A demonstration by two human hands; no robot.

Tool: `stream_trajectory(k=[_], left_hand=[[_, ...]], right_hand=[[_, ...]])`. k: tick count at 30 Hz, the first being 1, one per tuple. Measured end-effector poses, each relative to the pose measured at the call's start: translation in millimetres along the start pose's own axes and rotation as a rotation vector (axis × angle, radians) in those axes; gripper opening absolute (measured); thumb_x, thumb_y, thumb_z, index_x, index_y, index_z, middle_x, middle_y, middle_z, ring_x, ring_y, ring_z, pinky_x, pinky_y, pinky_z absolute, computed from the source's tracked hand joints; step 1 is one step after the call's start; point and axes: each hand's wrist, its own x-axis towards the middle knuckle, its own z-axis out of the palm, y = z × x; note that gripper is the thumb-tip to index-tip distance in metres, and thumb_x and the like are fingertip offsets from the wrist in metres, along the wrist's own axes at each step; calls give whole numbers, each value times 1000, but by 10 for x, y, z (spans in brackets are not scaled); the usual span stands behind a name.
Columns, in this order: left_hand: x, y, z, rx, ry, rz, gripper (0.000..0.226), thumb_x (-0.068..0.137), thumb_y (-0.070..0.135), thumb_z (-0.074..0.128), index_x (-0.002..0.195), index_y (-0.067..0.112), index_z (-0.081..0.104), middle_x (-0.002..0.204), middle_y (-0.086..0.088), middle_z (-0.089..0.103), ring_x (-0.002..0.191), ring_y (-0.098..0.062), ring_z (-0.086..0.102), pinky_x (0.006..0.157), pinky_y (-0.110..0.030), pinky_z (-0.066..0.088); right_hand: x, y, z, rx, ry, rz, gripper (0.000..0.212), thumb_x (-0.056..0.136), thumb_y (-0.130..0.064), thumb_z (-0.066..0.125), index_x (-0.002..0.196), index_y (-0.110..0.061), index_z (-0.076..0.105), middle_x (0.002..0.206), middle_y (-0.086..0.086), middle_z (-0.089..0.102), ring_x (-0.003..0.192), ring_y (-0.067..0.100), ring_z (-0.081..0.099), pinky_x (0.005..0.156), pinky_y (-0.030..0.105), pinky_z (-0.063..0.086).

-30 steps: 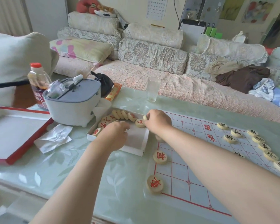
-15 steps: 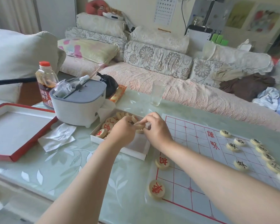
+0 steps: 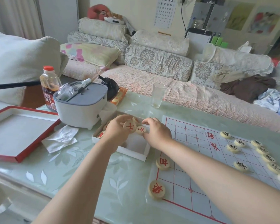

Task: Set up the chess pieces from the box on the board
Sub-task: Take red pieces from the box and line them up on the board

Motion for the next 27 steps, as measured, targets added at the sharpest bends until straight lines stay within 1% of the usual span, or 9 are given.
stream_trajectory(k=[3,5,7,9,13,16,20,23,27], left_hand=[[20,19,-2,-117,-12,-77,43,84,-2,65,121,20,65,109,-8,66,74,-13,57,57,-19,48],[46,28,11,-193,-13,-112,43,82,-4,67,121,14,65,109,-9,65,78,-14,59,57,-17,49],[76,17,31,-227,-12,-113,47,78,-4,72,122,13,64,110,-10,66,85,-16,62,70,-23,56],[101,-3,42,-189,1,-105,51,75,-2,75,122,14,63,111,-9,68,90,-17,64,86,-31,56],[126,-16,55,-115,19,-74,51,72,3,78,120,15,64,105,-7,70,92,-18,67,92,-38,55],[115,-6,104,-53,37,-37,54,67,15,82,119,14,65,100,-3,70,93,-20,68,91,-41,55],[55,56,224,56,76,16,50,72,21,81,119,17,64,97,4,67,88,-18,66,85,-38,57],[8,102,341,90,41,17,46,77,16,78,121,20,62,98,5,63,80,-10,60,72,-27,54],[-69,177,634,150,-48,45,43,81,14,72,121,26,61,110,1,64,86,-12,62,71,-28,55]], right_hand=[[124,-12,21,-113,-34,3,41,89,-38,61,129,-32,56,134,-3,55,125,23,49,94,31,39],[197,-11,49,-173,-64,-3,41,88,-43,61,128,-33,58,129,1,59,127,24,46,99,32,37],[253,-10,98,-189,-94,7,38,88,-45,61,124,-33,60,121,3,63,124,25,47,100,33,35],[287,-3,153,-190,-81,4,32,87,-45,61,116,-34,61,115,1,65,121,25,48,99,34,34],[268,35,168,-173,-50,-27,28,86,-45,60,111,-34,62,112,-1,66,119,24,47,98,36,34],[217,92,92,-121,-8,-55,26,85,-43,62,109,-32,62,111,-2,66,116,24,48,96,35,35],[131,259,-79,2,134,-47,20,82,-42,66,97,-29,63,110,-4,67,107,22,55,89,33,43],[42,516,-243,36,172,39,16,84,-42,64,92,-29,60,107,-8,65,102,20,59,82,31,46],[-111,1043,-463,6,156,208,16,87,-41,63,96,-30,58,111,-8,63,100,19,60,76,29,43]])
